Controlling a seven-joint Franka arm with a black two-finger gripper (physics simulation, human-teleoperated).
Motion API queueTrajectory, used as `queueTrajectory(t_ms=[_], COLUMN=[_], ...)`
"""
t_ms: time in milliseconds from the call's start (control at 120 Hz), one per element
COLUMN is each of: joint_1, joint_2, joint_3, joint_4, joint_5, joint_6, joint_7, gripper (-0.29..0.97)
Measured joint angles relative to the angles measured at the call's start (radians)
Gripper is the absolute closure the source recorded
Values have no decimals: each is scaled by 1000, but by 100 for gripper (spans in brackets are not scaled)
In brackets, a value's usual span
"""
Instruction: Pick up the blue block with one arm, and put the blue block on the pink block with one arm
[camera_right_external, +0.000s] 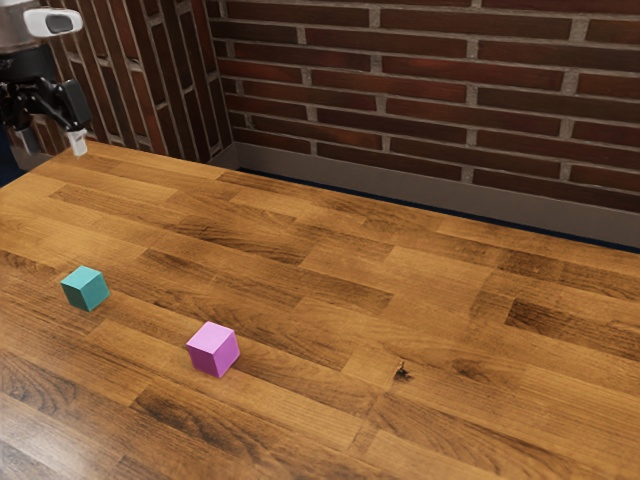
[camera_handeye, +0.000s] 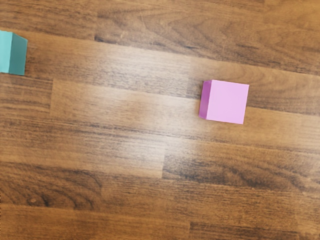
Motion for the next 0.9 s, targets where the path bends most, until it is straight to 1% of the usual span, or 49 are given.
queueTrajectory(t_ms=[125, 150, 175, 200, 225, 250, 283, 350, 383, 417, 475, 517, 550, 567, 608, 642, 692, 733, 808, 900], joint_1=[1, 2, 5, 1, -11, -13, -10, -10, 8, 36, 89, 66, 43, 48, 81, 130, 196, 223, 239, 244], joint_2=[-1, -2, -4, -8, -17, -25, -34, -41, -11, 54, 212, 298, 346, 366, 416, 457, 490, 499, 505, 516], joint_3=[-1, -5, -15, -20, -14, -2, 15, 146, 213, 253, 284, 292, 295, 295, 292, 282, 269, 248, 209, 196], joint_4=[6, 59, 172, 254, 304, 320, 291, 129, 38, -12, -52, -64, -68, -70, -73, -74, -76, -88, -126, -129], joint_5=[1, 1, 1, 2, 6, 24, 58, 99, 101, 98, 62, 26, -8, -30, -76, -103, -131, -147, -165, -170], joint_6=[40, 37, 24, 13, 4, -1, 6, 66, 115, 161, 254, 317, 361, 381, 426, 471, 532, 570, 621, 660], joint_7=[20, 23, 25, 27, 28, 30, 31, 38, 42, 46, 53, 58, 64, 68, 78, 91, 112, 128, 155, 177], gripper=[0, 0, 0, 0, 0, 0, 0, 0, 0, 0, 0, 0, 0, 0, 0, 0, 0, 0, 0, 0])
